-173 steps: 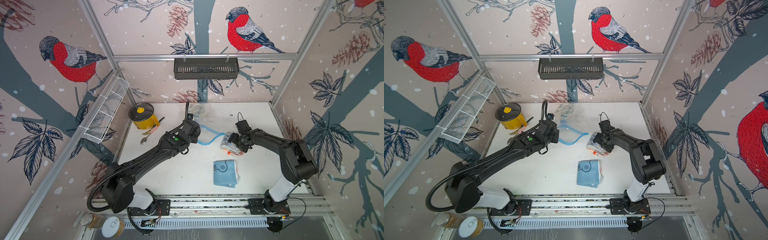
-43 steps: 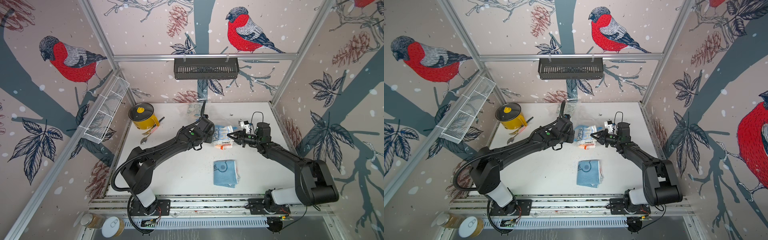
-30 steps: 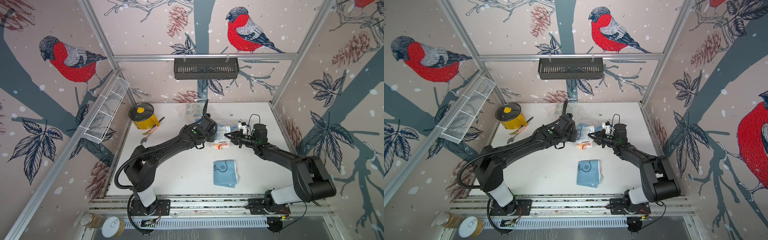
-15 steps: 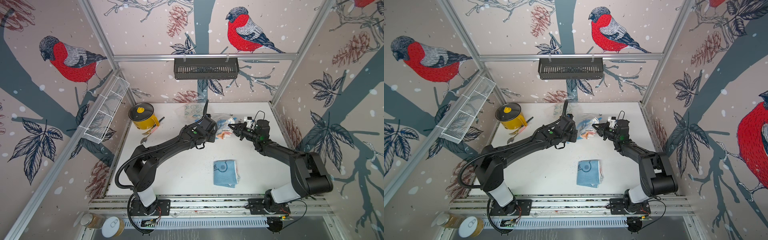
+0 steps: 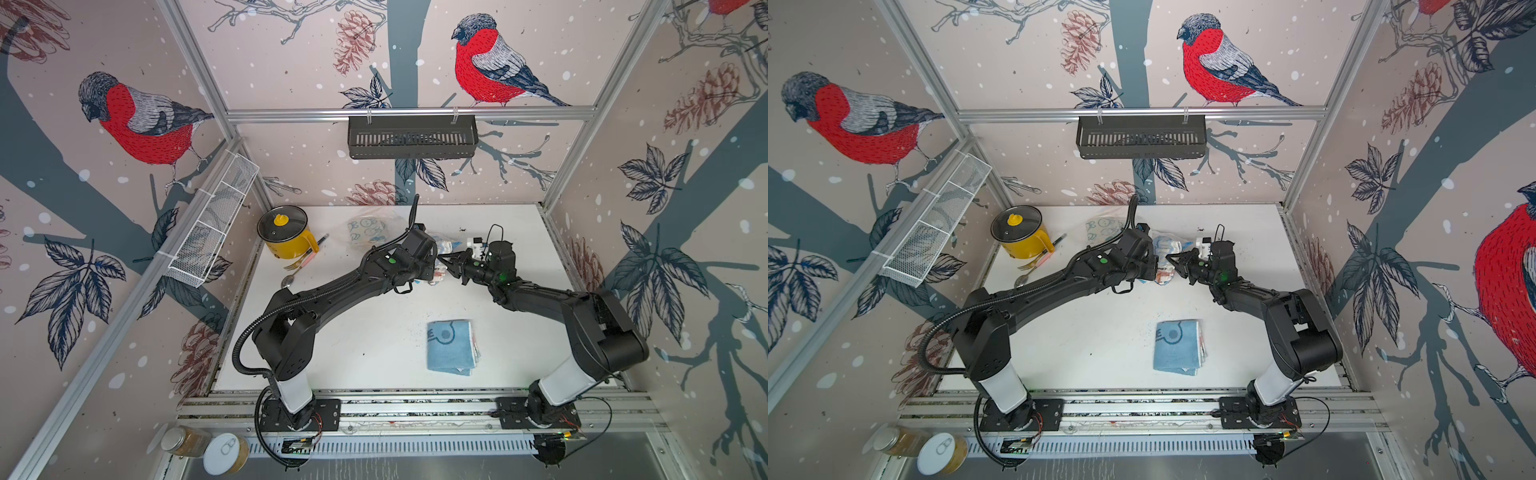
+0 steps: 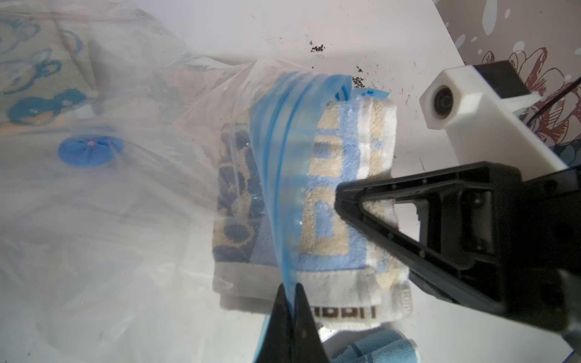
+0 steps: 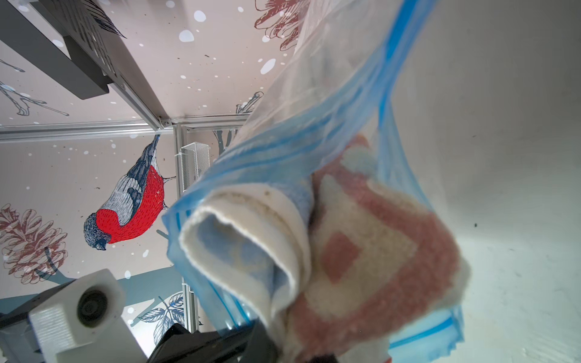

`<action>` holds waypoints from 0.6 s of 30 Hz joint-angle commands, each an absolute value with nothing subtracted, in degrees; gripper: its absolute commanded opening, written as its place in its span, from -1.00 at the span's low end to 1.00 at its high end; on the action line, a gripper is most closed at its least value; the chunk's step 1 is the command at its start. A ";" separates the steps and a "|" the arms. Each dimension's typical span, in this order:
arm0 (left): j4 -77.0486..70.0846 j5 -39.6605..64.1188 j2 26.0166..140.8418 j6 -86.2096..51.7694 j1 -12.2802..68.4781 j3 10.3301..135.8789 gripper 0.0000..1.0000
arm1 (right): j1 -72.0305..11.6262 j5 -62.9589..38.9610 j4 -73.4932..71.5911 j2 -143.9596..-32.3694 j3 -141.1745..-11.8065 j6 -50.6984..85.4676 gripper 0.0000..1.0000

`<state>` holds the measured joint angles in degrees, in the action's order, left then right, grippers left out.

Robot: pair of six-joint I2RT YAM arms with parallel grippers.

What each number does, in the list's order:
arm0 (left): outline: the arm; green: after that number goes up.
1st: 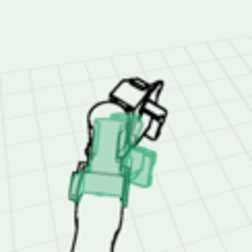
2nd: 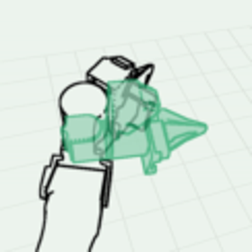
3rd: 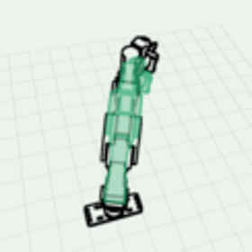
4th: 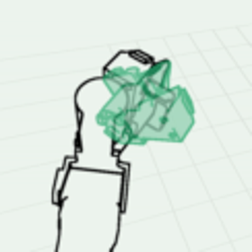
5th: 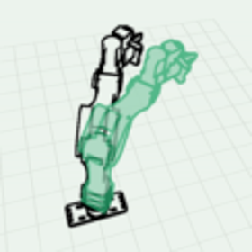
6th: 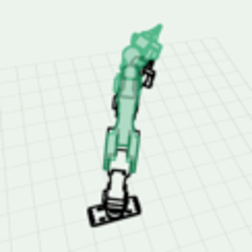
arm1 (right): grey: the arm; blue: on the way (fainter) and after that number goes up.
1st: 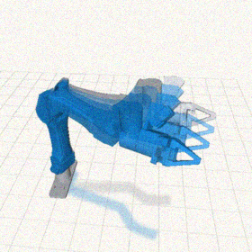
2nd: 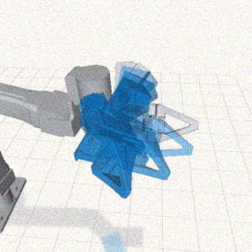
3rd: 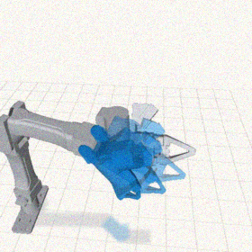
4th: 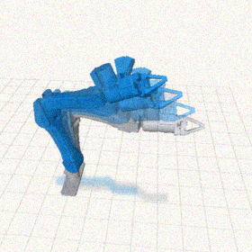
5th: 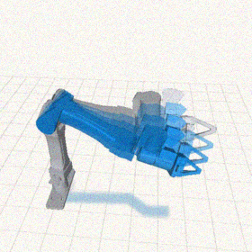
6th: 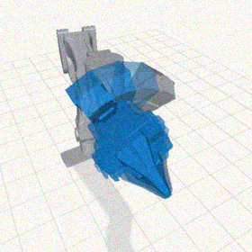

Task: Place the folded towel into the vacuum bag
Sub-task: Place the towel in the vacuum bag.

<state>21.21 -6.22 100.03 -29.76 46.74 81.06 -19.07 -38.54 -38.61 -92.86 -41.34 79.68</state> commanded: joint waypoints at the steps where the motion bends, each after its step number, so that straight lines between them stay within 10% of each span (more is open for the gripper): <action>1: 20.64 -5.60 99.91 -30.24 46.79 81.57 -1.00 | -19.41 -36.48 -37.80 -92.66 -42.01 77.87 -0.78; 10: 21.91 -6.15 98.06 -29.46 46.76 78.61 -1.00 | -19.42 -18.85 -9.24 -87.83 -49.54 56.90 -0.71; 18: 21.19 -2.33 98.96 -28.64 46.76 77.92 -1.00 | -19.12 -19.06 -13.24 -87.82 -48.45 61.76 -0.69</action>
